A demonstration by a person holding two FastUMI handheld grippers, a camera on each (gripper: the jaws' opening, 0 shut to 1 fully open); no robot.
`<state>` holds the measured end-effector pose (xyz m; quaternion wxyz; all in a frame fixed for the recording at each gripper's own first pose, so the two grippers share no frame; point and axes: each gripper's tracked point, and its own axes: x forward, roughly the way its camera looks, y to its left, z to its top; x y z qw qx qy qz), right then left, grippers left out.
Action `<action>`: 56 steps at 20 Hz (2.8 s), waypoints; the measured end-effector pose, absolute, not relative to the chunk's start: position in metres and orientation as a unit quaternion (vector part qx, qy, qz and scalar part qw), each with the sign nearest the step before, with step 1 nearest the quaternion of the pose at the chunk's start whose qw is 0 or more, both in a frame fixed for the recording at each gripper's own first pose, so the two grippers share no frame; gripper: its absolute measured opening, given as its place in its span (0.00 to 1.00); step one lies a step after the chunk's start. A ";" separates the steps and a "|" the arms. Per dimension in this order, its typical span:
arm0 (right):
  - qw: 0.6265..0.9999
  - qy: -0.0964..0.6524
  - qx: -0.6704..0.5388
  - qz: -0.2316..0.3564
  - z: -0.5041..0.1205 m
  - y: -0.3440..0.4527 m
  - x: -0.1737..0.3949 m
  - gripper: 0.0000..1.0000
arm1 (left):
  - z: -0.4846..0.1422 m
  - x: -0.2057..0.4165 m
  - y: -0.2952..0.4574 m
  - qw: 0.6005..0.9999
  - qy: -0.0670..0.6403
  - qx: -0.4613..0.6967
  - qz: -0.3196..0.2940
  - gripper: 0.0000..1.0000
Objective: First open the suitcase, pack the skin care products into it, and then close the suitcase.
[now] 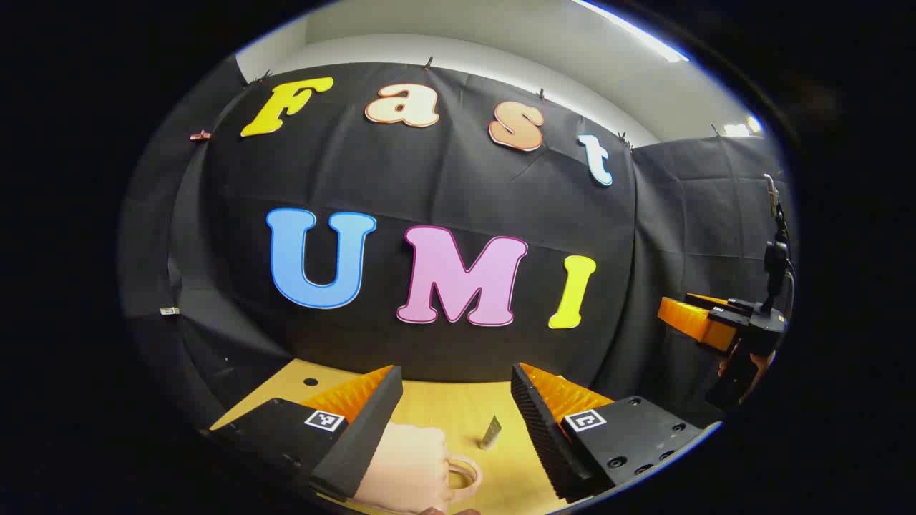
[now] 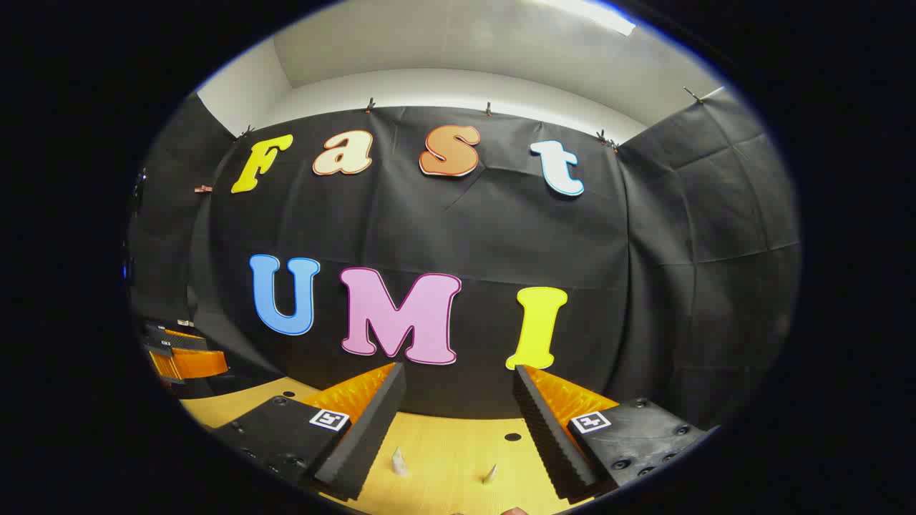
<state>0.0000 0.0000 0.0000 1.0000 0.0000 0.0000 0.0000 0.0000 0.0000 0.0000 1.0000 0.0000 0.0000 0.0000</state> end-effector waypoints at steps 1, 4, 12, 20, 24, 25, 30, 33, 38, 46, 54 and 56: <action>1.000 -0.003 0.002 -0.001 0.002 -0.004 0.002 0.96 | -0.001 0.001 -0.001 1.000 0.001 -0.001 0.001 0.96; 1.000 -0.010 0.001 -0.010 0.003 -0.015 0.006 0.96 | 0.002 0.005 -0.001 1.000 0.001 0.004 0.009 0.96; 1.000 -0.004 -0.015 0.001 -0.009 -0.010 0.012 0.96 | -0.002 0.006 -0.014 1.000 -0.002 0.007 -0.005 0.95; 1.000 0.003 -0.020 -0.005 -0.020 -0.021 0.007 0.98 | -0.060 0.022 -0.032 0.996 0.072 -0.025 -0.044 0.96; 1.000 0.010 -0.020 -0.009 -0.031 -0.035 -0.003 0.98 | -0.153 0.041 -0.045 0.975 0.205 -0.064 -0.048 0.96; 1.000 0.013 -0.020 -0.010 -0.035 -0.041 -0.005 0.96 | -0.177 0.045 -0.048 0.968 0.237 -0.064 -0.043 0.96; 0.999 0.041 0.013 -0.026 -0.059 -0.076 -0.016 0.96 | -0.274 0.072 -0.066 0.931 0.360 -0.050 -0.034 0.96; 0.998 0.054 0.012 -0.032 -0.069 -0.101 -0.024 0.96 | -0.324 0.090 -0.059 0.907 0.420 -0.038 0.004 0.97; 0.996 0.080 -0.010 -0.042 -0.090 -0.143 -0.033 0.96 | -0.372 0.114 -0.042 0.885 0.463 0.018 0.050 0.97; 0.995 0.095 0.007 -0.015 -0.110 -0.159 -0.024 0.96 | -0.390 0.109 -0.026 0.868 0.492 0.027 0.069 0.41; 0.998 0.059 0.008 0.031 -0.083 -0.115 0.012 0.93 | -0.222 0.118 0.017 0.919 0.390 0.023 0.059 0.14; 0.998 0.050 0.004 0.035 -0.079 -0.096 0.022 0.96 | -0.176 0.115 0.058 0.928 0.363 0.035 0.073 0.13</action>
